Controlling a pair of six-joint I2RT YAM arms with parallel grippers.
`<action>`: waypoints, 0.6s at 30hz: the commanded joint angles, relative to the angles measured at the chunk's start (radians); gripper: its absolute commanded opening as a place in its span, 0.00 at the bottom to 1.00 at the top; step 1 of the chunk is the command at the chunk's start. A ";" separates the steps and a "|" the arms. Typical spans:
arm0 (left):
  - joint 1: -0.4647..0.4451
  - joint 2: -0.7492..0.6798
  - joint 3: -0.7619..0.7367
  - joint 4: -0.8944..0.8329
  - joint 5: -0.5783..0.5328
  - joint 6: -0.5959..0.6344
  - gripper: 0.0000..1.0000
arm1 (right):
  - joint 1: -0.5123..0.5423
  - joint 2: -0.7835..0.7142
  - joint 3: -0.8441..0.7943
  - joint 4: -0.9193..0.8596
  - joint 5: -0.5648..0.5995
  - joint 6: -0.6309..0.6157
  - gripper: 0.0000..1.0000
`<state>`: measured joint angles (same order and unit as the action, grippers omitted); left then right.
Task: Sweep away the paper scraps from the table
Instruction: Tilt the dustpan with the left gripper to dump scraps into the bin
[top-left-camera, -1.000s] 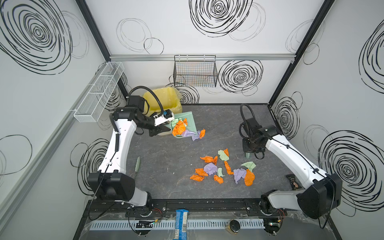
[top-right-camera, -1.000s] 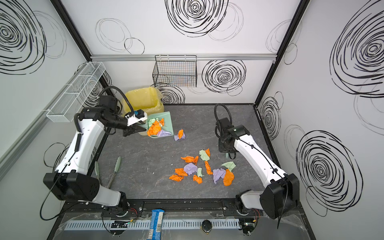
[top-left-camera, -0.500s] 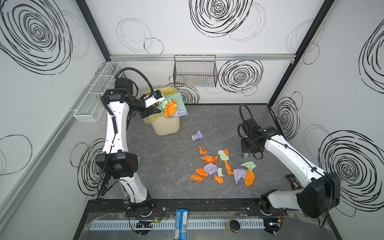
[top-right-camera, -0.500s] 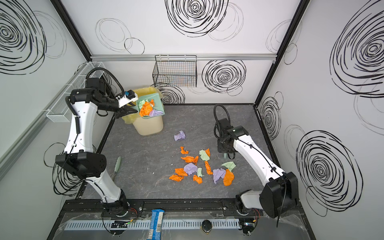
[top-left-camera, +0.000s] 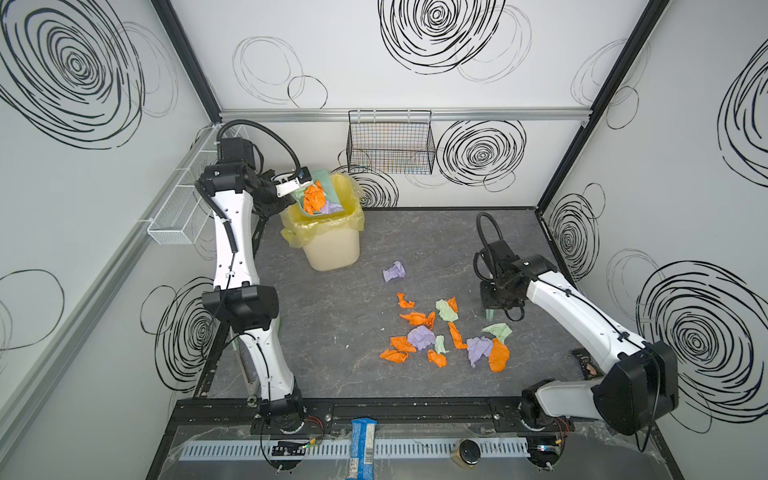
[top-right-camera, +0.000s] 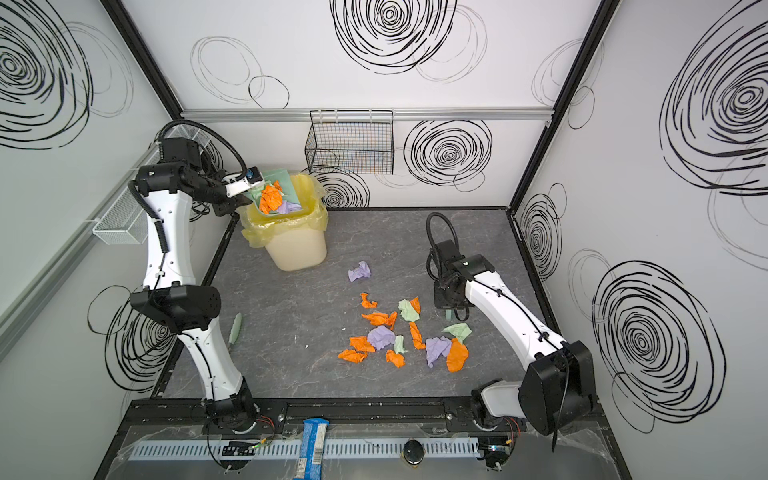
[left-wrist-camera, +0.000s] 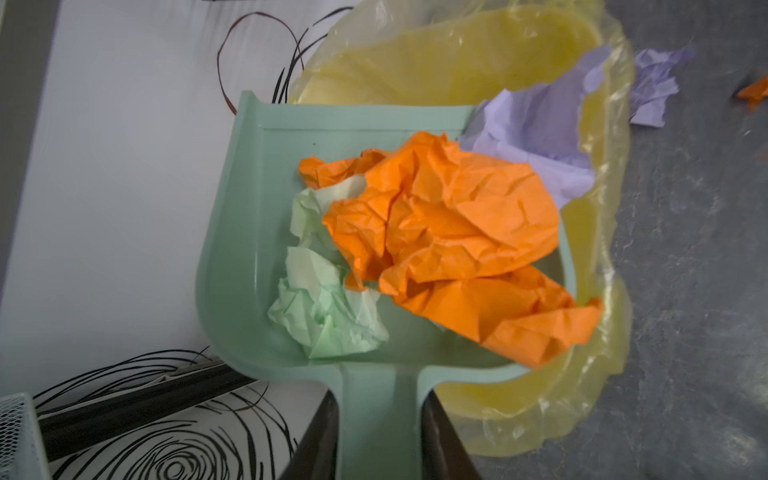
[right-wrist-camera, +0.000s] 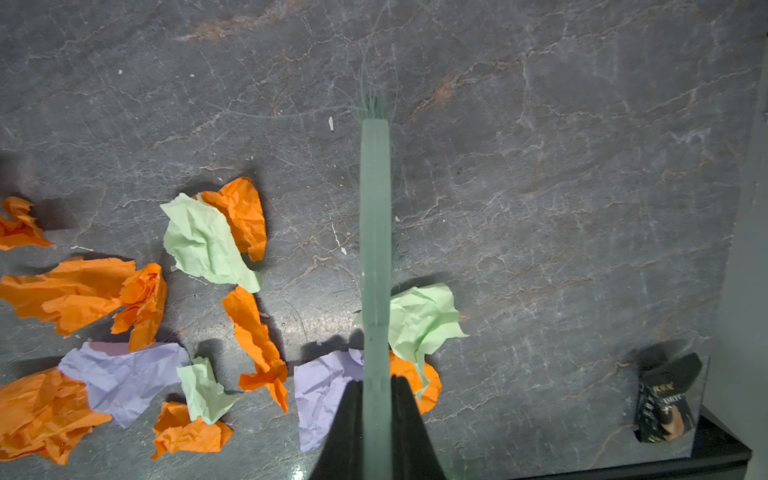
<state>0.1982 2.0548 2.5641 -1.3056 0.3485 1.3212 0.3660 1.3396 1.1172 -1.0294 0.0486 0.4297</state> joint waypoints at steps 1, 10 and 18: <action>-0.055 -0.007 0.007 0.100 -0.190 0.101 0.00 | 0.004 0.009 -0.010 0.006 0.005 -0.002 0.00; -0.148 -0.065 -0.063 0.200 -0.477 0.297 0.00 | 0.014 -0.001 -0.037 0.026 -0.001 0.004 0.00; -0.153 -0.123 -0.122 0.346 -0.576 0.357 0.00 | 0.026 0.023 0.022 0.029 0.014 0.004 0.00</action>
<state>0.0380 1.9911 2.4432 -1.0672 -0.1631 1.6173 0.3855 1.3495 1.0992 -1.0061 0.0452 0.4301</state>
